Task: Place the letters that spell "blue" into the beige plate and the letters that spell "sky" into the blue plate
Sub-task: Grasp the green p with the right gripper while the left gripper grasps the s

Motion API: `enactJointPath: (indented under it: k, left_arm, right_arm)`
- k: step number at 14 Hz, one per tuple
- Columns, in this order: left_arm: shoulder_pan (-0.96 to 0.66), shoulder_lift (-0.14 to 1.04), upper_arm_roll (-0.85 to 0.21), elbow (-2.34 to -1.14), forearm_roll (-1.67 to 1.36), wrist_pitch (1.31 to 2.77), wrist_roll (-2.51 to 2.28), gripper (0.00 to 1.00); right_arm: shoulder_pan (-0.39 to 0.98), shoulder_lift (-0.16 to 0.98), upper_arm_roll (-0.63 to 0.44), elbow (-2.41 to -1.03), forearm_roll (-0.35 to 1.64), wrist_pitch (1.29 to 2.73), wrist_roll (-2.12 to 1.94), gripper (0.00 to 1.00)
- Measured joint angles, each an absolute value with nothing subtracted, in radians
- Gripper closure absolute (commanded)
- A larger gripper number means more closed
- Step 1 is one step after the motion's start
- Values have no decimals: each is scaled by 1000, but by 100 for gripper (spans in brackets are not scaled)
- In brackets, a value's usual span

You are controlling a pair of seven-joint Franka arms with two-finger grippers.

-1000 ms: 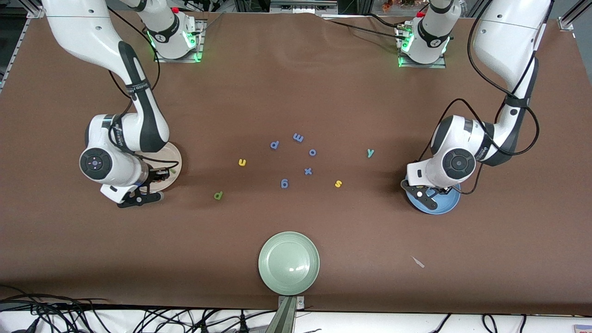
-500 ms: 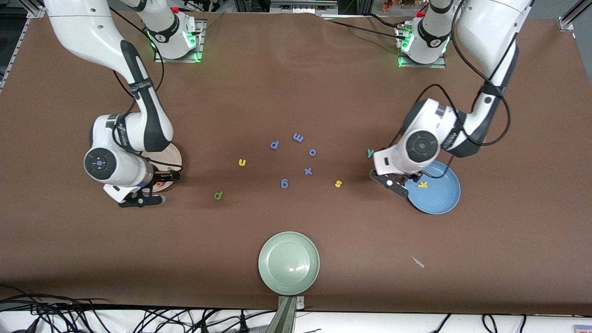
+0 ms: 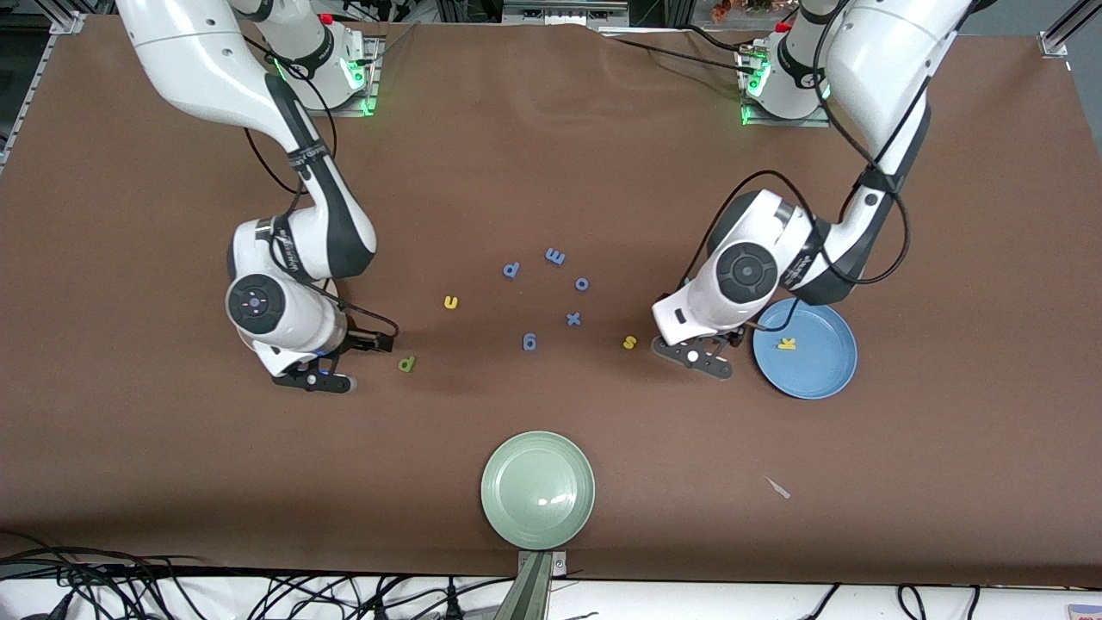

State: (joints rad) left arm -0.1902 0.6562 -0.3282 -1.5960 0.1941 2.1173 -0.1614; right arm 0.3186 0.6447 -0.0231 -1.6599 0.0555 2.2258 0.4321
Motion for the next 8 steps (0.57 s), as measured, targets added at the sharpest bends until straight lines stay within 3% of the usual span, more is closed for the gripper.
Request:
enactJointPath:
  k: [2, 3, 5, 8]
  left_arm:
    - [-249, 720, -324, -1571, 196, 2208, -163, 1]
    - [-266, 748, -322, -1569, 196, 2255, -163, 6]
    - [-276, 786, -320, -1567, 196, 2291, -163, 29]
    - [-274, 793, -313, -1566, 196, 2293, -161, 44]
  right_arm:
    - [320, 683, 1, -1653, 55, 2278, 500, 0]
    - [320, 700, 9, -1644, 55, 2299, 529, 0]
    - [320, 725, 22, -1624, 55, 2308, 573, 0]
    - [324, 742, 34, -1610, 55, 2308, 600, 0]
